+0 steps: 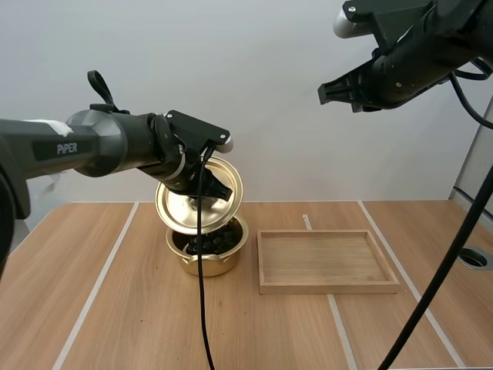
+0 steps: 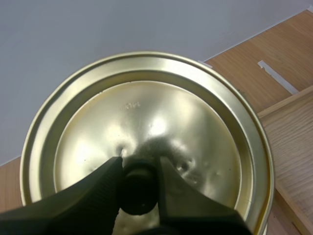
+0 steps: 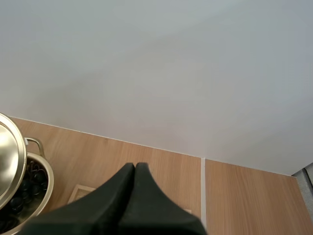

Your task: Open the pot, put the grape inside, and close it

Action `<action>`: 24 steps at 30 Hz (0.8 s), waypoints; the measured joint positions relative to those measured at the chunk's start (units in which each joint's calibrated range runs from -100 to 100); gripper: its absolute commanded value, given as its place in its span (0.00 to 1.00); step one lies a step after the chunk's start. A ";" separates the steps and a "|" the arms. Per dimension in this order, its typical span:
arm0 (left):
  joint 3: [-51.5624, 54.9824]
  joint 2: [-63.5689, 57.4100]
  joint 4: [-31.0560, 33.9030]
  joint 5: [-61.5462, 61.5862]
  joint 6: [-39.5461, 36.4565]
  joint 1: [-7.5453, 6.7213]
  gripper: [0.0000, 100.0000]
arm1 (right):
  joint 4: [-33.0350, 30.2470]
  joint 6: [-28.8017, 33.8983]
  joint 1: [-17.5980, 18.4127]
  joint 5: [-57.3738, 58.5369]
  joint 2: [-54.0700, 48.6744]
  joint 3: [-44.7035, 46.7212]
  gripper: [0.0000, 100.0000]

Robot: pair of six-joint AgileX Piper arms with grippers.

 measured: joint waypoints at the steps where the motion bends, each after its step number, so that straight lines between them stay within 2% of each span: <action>1: 0.00 0.26 0.00 0.00 0.00 0.00 0.00 | 0.00 0.00 0.00 0.00 0.00 0.00 0.00; 24: 2.30 8.26 -0.25 0.00 2.31 0.00 0.00 | 0.56 0.00 0.00 0.70 0.00 0.00 0.00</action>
